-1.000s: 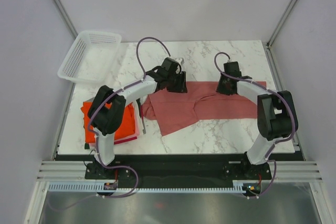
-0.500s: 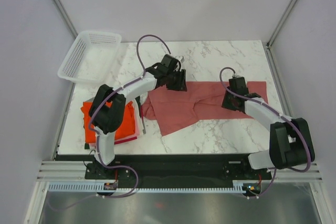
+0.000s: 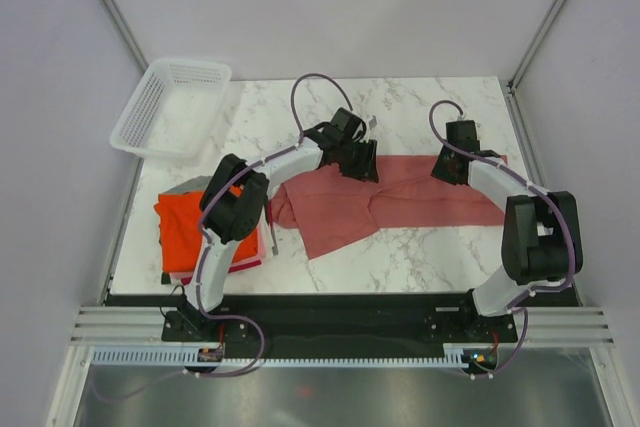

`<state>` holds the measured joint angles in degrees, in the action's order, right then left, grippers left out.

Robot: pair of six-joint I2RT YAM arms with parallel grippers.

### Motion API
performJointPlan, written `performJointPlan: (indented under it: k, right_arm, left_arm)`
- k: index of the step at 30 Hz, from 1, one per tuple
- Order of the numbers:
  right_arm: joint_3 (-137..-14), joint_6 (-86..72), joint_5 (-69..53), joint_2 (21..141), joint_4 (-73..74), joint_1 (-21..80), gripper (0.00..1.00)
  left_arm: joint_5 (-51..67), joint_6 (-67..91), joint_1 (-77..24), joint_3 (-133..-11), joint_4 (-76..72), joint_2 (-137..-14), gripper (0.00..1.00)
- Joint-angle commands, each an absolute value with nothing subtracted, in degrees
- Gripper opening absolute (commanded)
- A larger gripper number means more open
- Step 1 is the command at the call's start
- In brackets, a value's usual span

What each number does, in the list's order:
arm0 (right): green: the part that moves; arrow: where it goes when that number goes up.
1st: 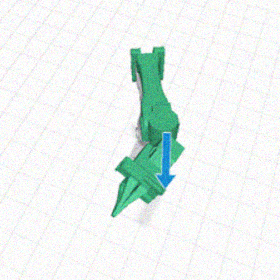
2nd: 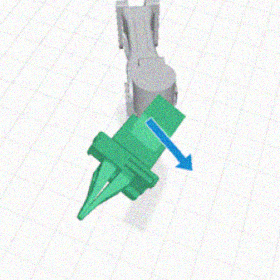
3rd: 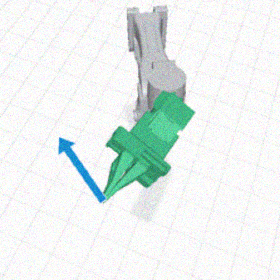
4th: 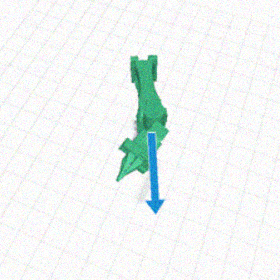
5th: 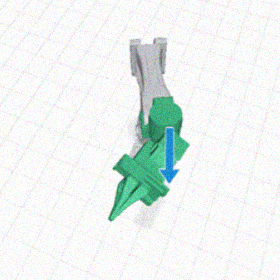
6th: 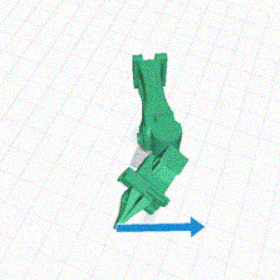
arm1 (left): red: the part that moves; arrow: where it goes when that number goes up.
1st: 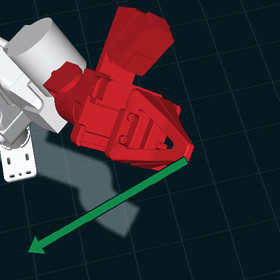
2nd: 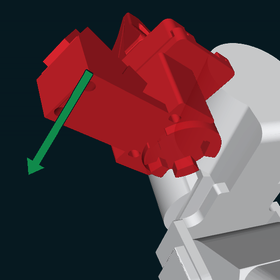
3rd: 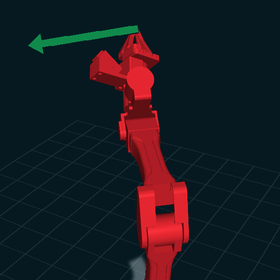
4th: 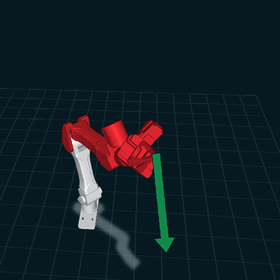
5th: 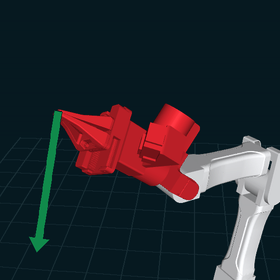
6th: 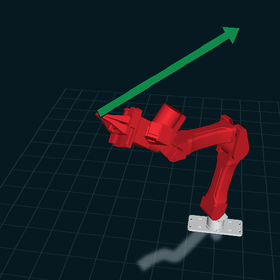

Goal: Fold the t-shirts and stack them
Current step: Fold the tshirt

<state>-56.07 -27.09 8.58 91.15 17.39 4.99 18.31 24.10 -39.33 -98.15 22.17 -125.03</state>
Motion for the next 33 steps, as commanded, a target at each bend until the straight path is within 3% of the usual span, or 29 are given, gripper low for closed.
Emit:
performJointPlan:
  k: [1,8,14,24,33]
  right_arm:
    - [-58.8,-28.04,9.58,93.86,16.44,3.87,0.29]
    - [-54.32,-29.18,8.88,93.34,15.47,0.35,0.29]
    - [-50.36,-32.16,11.68,91.32,15.47,-5.71,0.29]
    - [-50.97,-33.92,10.99,92.46,15.2,-15.19,0.31]
    - [-52.99,-34.63,10.64,94.65,14.59,-19.69,0.39]
  left_arm:
    - [22.67,23.12,-41.13,-101.77,21.62,-126.65,0.49]
    - [22.59,23.03,-43.07,-99.15,21.8,-126.74,0.48]
    - [14.34,24.34,-42.37,-95.19,24.17,-125.86,0.47]
    - [15.64,23.99,-39.9,-93.78,24.87,-126.39,0.47]
    - [16.87,23.73,-39.73,-94.13,24.44,-126.12,0.47]
